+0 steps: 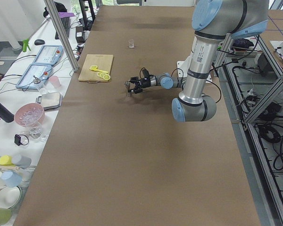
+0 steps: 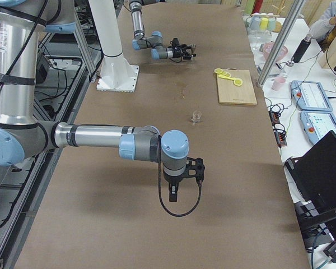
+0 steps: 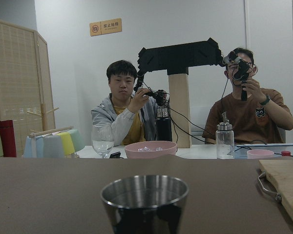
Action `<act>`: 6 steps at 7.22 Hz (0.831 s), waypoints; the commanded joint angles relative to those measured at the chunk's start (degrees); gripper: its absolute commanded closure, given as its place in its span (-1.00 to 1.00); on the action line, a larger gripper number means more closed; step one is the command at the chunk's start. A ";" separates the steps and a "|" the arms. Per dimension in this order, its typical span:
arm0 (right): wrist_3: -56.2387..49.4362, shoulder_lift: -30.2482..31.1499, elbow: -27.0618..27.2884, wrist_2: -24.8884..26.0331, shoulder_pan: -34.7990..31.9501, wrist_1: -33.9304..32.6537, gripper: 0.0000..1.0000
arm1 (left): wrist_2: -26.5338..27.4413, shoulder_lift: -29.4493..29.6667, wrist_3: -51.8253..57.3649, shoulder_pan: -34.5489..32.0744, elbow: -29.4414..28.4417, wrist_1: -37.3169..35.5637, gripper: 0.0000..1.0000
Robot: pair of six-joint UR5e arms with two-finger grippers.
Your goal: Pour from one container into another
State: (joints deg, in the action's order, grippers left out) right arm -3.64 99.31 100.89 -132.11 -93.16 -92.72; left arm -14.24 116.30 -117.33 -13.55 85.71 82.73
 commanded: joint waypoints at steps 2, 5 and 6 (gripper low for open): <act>0.04 0.00 -0.08 0.09 0.00 0.00 -1.00 | 0.18 -4.05 0.09 1.59 7.60 -0.11 -0.98; 0.04 0.09 -0.35 0.09 0.00 0.00 -1.00 | 1.15 -11.77 4.53 3.62 20.33 -0.02 -0.98; 0.13 0.09 -0.35 0.09 0.00 0.00 -1.00 | 0.62 -13.10 8.40 3.53 23.25 0.15 -0.98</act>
State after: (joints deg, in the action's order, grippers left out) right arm -3.58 99.40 100.59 -132.01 -93.16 -92.72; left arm -13.18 105.57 -113.26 -10.15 104.40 82.72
